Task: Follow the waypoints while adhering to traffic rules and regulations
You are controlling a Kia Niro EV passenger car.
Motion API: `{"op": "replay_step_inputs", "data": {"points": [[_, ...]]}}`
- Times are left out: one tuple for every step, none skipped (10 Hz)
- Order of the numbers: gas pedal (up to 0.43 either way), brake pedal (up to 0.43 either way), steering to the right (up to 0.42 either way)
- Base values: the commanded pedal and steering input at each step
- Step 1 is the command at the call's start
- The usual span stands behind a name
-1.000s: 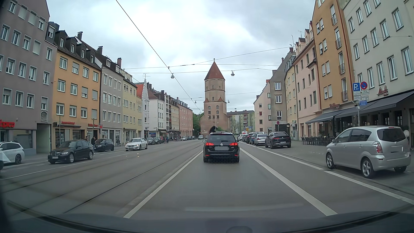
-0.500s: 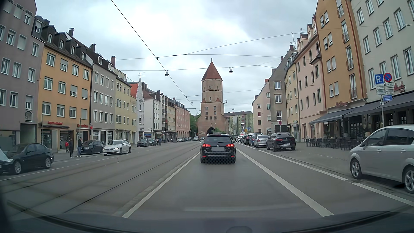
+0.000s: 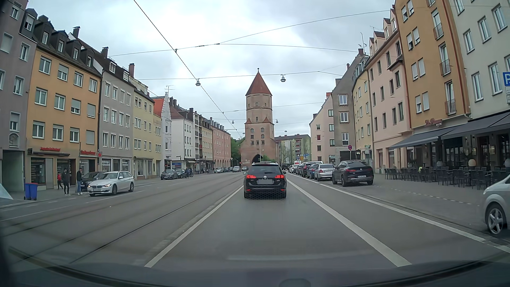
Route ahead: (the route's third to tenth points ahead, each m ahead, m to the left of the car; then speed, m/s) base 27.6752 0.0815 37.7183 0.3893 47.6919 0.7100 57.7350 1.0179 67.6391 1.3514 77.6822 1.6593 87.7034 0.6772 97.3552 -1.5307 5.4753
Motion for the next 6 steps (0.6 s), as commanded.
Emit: {"op": "replay_step_inputs", "data": {"points": [[0.15, 0.0, 0.006], [0.15, 0.0, 0.005], [0.15, 0.0, 0.002], [0.169, 0.0, 0.0], [0.197, 0.0, -0.001], [0.22, 0.0, -0.002]]}}
